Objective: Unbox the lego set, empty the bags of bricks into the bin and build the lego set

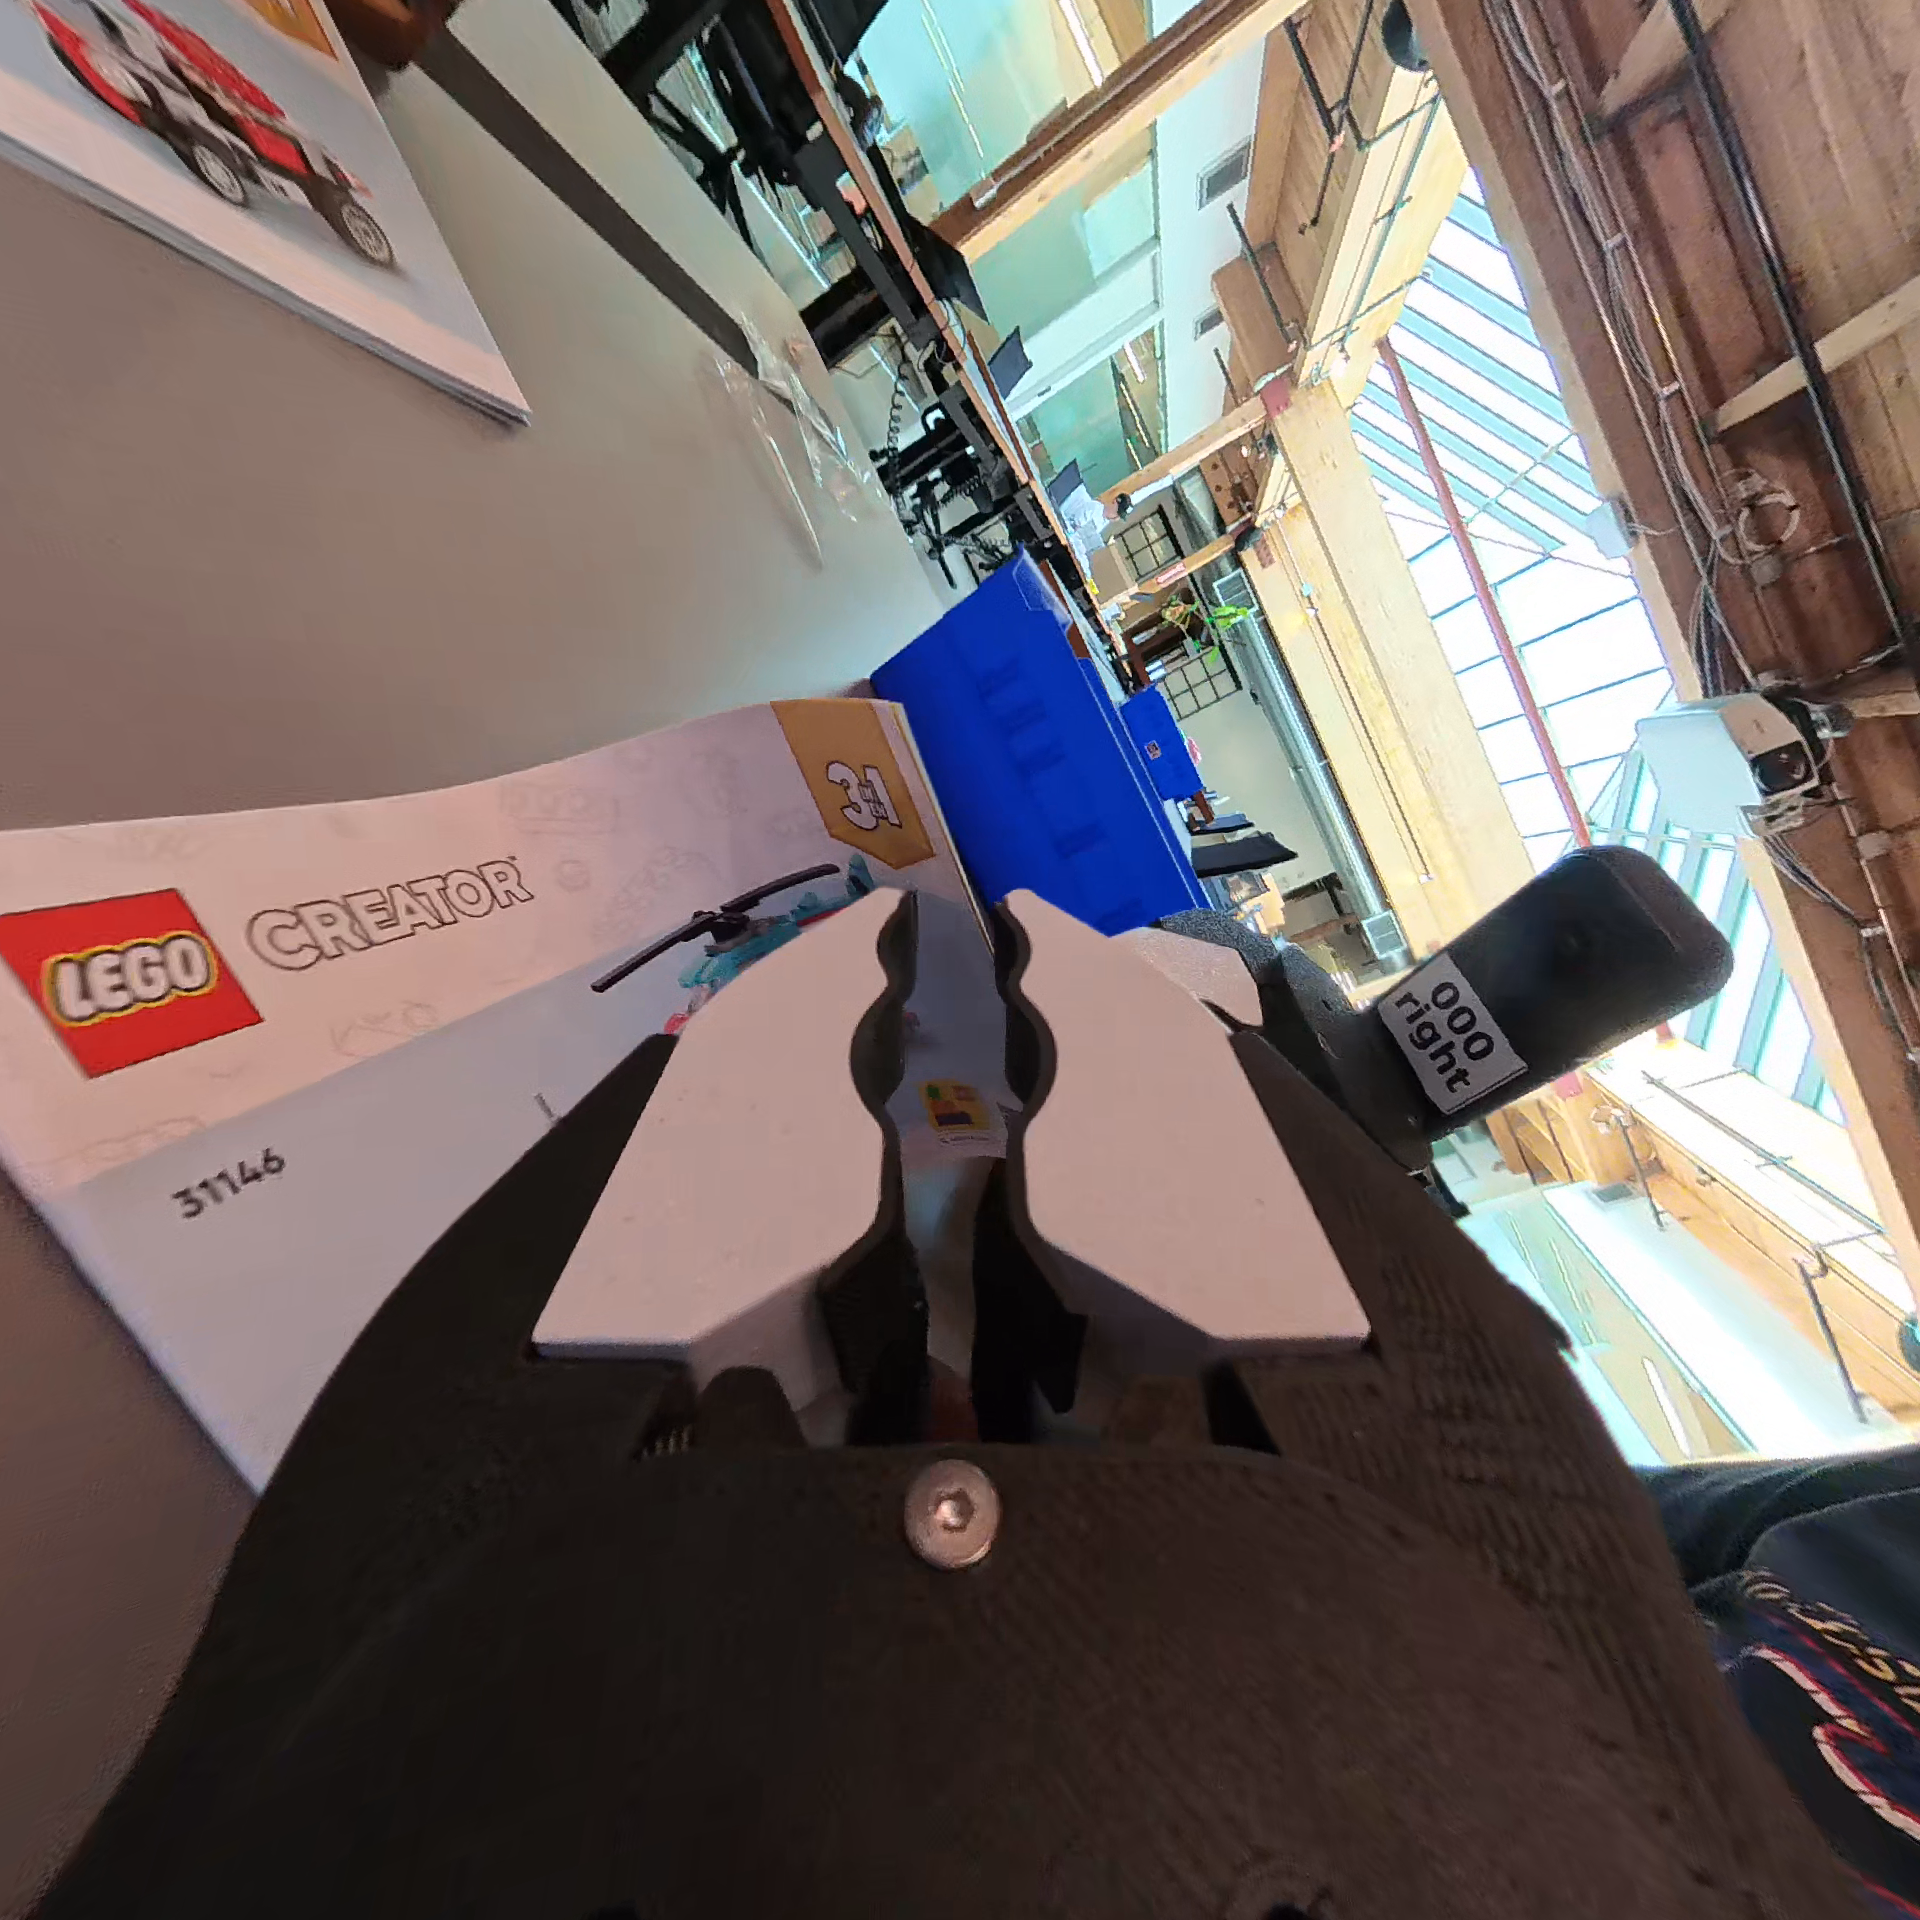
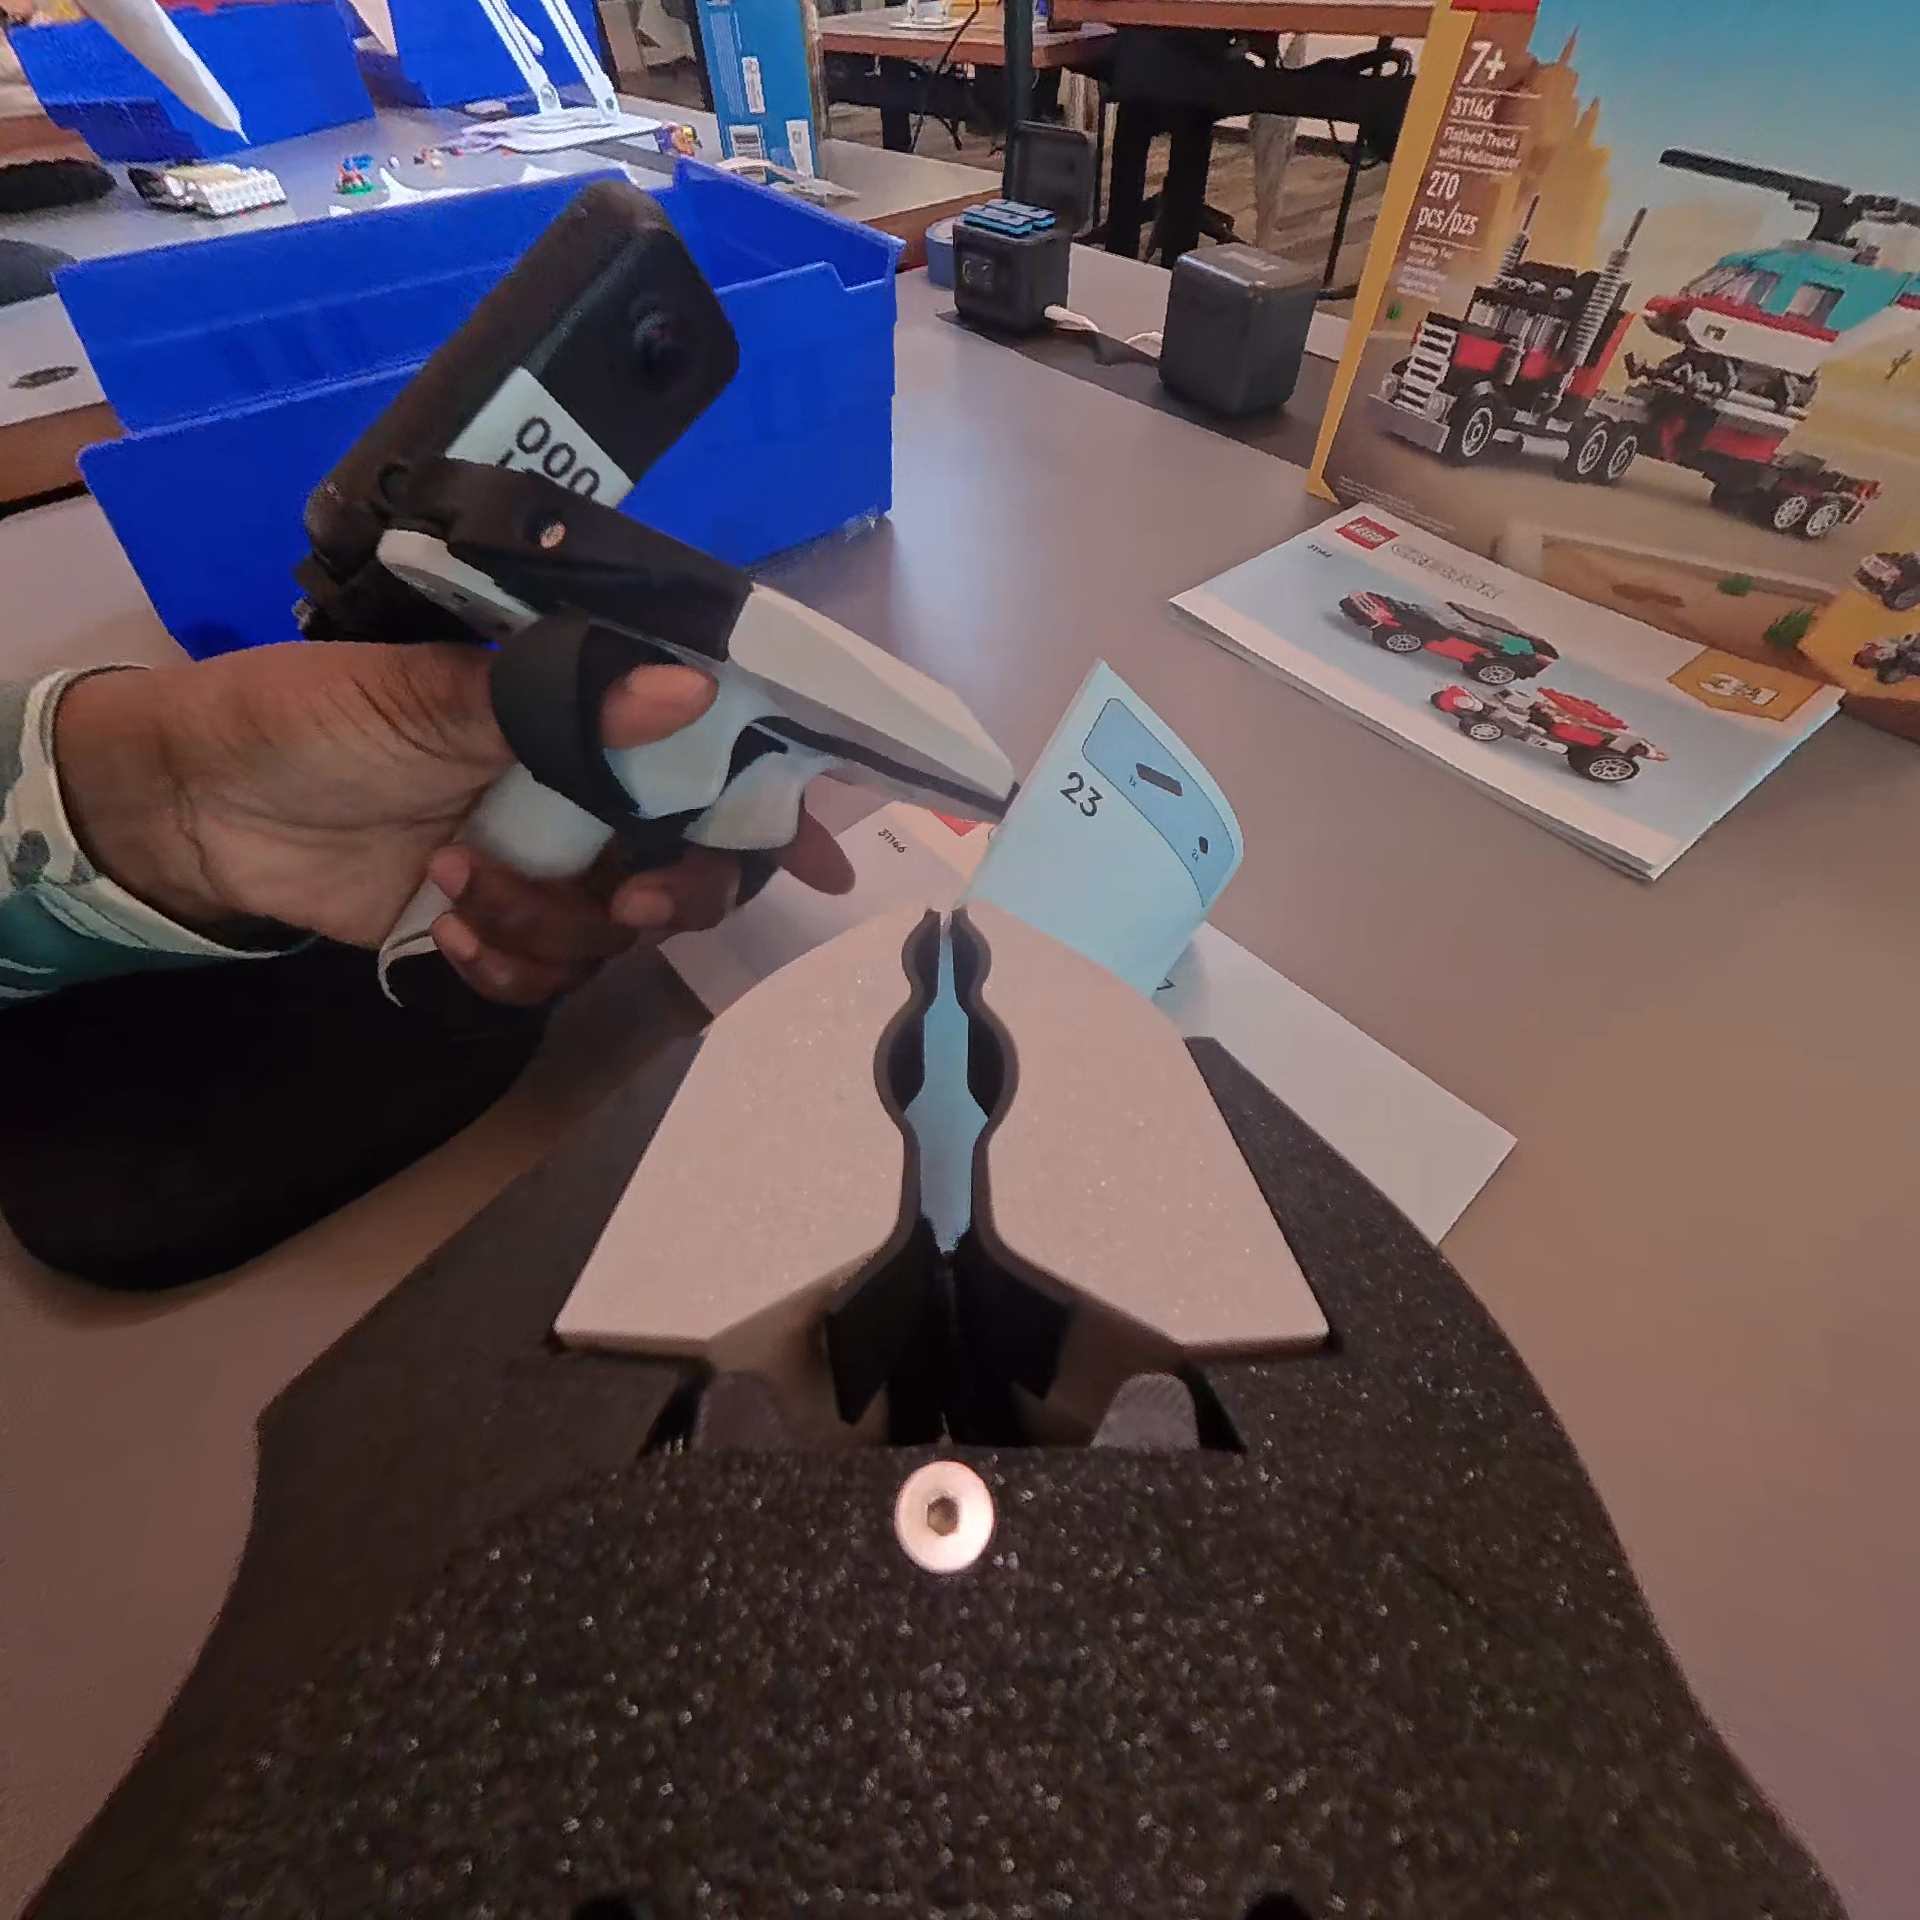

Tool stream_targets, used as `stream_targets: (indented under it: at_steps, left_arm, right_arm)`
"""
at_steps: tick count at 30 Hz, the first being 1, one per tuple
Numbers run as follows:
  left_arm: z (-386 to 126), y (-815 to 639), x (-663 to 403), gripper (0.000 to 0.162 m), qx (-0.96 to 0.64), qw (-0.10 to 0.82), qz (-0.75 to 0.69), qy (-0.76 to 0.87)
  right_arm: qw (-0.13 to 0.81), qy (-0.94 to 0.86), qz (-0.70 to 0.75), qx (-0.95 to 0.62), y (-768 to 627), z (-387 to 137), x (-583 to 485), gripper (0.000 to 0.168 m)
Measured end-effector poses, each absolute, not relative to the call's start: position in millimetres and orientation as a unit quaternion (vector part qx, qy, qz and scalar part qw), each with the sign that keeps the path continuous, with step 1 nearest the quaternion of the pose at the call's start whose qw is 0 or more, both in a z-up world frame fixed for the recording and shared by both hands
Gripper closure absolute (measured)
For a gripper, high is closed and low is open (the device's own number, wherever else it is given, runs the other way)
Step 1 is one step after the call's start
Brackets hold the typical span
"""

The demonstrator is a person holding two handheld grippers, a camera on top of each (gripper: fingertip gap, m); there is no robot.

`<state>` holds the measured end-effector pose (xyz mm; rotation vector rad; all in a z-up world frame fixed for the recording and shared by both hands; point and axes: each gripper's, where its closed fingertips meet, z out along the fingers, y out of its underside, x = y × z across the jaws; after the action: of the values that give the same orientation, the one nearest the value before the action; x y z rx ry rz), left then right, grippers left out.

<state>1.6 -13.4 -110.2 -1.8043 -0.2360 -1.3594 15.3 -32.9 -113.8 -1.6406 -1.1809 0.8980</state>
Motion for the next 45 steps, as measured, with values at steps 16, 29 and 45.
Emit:
stream_targets:
  at_steps: [16, 29, 45]
  left_arm:
    - [-99, -17, 21, 0.162, -0.676, 0.416, -0.607, -0.037]
    - [-88, -21, 30, 0.154, -0.628, 0.395, -0.67, -0.028]
    - [-88, -26, 38, 0.15, -0.635, 0.4, -0.661, 0.009]
  right_arm:
    - [0.208, -0.46, 0.529, -0.682, -36, -131, 22, 0.095]
    - [0.126, -0.401, 0.645, -0.638, -39, -122, 13, 0.11]
    - [0.119, -0.395, 0.652, -0.636, -39, -123, 13, 0.116]
